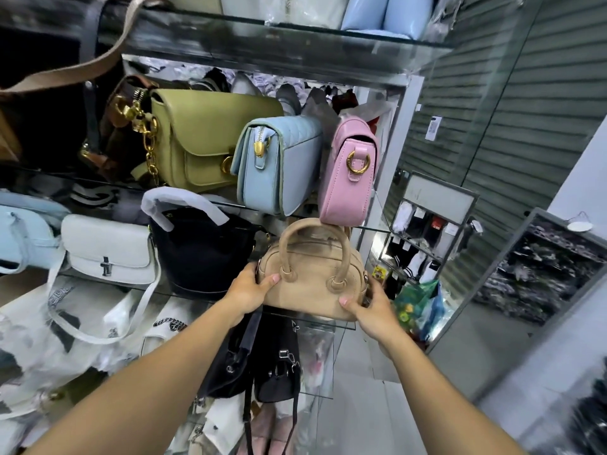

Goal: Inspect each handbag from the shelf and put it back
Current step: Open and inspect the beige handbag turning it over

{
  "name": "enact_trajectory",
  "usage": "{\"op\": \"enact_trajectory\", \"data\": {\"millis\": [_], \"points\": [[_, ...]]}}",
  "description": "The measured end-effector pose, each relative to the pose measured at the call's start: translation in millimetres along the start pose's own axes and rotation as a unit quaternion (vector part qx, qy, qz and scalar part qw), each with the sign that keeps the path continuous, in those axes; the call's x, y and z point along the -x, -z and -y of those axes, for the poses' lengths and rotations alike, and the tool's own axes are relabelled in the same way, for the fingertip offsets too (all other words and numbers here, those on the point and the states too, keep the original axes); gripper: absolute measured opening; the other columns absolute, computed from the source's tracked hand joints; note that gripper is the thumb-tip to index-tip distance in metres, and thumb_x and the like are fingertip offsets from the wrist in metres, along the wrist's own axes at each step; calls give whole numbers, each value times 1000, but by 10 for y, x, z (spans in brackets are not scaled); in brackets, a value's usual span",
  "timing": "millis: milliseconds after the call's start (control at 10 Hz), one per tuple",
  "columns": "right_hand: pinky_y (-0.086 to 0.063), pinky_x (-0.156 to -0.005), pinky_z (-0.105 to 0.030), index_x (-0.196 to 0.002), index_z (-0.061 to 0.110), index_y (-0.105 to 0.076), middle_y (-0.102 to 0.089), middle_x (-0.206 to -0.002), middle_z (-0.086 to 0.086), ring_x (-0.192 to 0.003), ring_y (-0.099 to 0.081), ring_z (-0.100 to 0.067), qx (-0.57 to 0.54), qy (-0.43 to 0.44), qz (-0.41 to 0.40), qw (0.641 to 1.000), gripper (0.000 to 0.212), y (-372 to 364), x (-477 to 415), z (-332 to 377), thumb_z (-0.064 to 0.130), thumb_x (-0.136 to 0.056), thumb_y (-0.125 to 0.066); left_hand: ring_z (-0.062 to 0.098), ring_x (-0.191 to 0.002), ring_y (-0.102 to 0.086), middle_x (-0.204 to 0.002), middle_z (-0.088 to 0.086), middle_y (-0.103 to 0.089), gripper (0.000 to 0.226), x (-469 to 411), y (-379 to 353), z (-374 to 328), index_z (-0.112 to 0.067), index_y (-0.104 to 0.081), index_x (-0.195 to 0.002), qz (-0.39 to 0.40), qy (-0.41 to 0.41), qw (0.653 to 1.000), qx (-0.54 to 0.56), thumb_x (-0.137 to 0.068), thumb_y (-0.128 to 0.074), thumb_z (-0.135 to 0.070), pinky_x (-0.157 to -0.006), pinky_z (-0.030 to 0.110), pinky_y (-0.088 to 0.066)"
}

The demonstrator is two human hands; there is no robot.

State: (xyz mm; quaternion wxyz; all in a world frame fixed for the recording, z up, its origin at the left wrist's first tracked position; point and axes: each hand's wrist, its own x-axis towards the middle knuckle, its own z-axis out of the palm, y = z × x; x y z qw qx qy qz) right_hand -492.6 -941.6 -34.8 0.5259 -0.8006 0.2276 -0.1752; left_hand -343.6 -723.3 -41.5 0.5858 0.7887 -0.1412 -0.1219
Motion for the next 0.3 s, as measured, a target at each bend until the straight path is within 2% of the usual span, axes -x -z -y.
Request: {"op": "enact_trajectory", "data": {"millis": [100,200,300], "points": [[-39,-117,-48,-159,21,-28,-44,-158,-5,-142,-45,-27,-2,-25,-21,999,91,-9,106,-25,34,-87,-80,23,-127,-54,-139,8,-56,66,134,28,-61,-9,-44,-145,-6,21,1000,1,-93,-69,-40,-105,35,-47],[-45,-110,-45,-156,14,-35,-50,-151,-9,-134,-52,-28,-10,-28,-53,998,79,5,224,-10,32,-91,-77,28,-137,-48,-150,13,-48,78,241,136,-64,-7,-33,-154,4,43,999,9,-95,-66,-45,-111,36,-41],[-51,-104,-45,-143,11,-50,-60,-137,-11,-120,-60,-27,-10,-32,-101,994,59,7,371,88,28,-92,-75,30,-124,-58,-133,17,-61,58,443,331,-120,-7,-53,-140,30,43,999,12,-95,-68,-40,-108,41,-44]]}}
